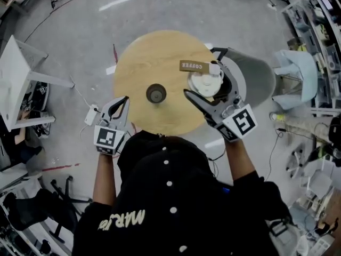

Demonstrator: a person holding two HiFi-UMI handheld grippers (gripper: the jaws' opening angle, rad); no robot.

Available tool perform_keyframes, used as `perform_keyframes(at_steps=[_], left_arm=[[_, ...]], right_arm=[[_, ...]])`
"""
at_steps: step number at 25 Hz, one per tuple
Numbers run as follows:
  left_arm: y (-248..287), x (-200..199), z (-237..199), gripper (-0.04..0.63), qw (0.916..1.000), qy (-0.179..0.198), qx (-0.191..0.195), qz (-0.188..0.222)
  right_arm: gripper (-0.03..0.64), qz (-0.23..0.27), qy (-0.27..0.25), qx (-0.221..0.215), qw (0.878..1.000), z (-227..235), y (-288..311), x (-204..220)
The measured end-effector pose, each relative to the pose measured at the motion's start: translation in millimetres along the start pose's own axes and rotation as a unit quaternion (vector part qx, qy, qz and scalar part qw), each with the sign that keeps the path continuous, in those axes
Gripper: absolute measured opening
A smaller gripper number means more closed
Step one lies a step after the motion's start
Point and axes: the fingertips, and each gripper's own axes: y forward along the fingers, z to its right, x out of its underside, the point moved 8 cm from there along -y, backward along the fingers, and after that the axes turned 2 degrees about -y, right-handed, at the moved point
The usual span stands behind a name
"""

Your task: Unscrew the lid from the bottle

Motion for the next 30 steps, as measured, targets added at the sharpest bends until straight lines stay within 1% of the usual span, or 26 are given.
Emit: perform_keyframes(at_steps=[3,5,6,7,11,14,17,18,21,22,26,30], left_arm=[[-17,-32,-1,0.005,0.9983,-0.032,-0.040,0.027],[-28,-54,-3,0.005,0.9951,-0.055,-0.066,0.049],[-32,-64,-4,0.005,0.9933,-0.060,-0.077,0.062],[-37,-74,-4,0.005,0.9919,-0.062,-0.086,0.071],[-52,-110,-2,0.005,0.9881,-0.050,-0.117,0.086],[-59,-129,3,0.005,0.9839,-0.046,-0.134,0.109],[-59,-133,7,0.005,0.9838,-0.022,-0.137,0.113],[-58,-133,9,0.005,0.9841,-0.023,-0.134,0.114],[-56,-134,12,0.005,0.9833,-0.059,-0.116,0.128],[-56,-135,13,0.005,0.9830,-0.062,-0.112,0.132],[-53,-135,16,0.005,0.9850,-0.038,-0.112,0.125],[-54,-134,15,0.005,0.9856,-0.033,-0.112,0.122]], right_arm=[[0.471,0.006,-0.007,0.029,1.000,5,-14,-2],[0.471,0.008,-0.010,0.047,0.999,5,-24,-5],[0.471,0.009,-0.011,0.056,0.998,4,-29,-8],[0.471,0.009,-0.012,0.064,0.998,3,-33,-10],[0.471,0.010,-0.026,0.082,0.996,-3,-51,-17],[0.471,0.004,-0.027,0.094,0.995,-4,-64,-18],[0.471,-0.001,-0.025,0.106,0.994,-4,-72,-18],[0.471,0.001,-0.024,0.108,0.994,-4,-73,-18],[0.471,0.014,-0.028,0.108,0.994,-5,-75,-20],[0.471,0.015,-0.034,0.109,0.993,-5,-75,-21],[0.471,0.013,-0.044,0.109,0.993,-1,-77,-24],[0.471,0.005,-0.037,0.113,0.993,-1,-73,-27]])
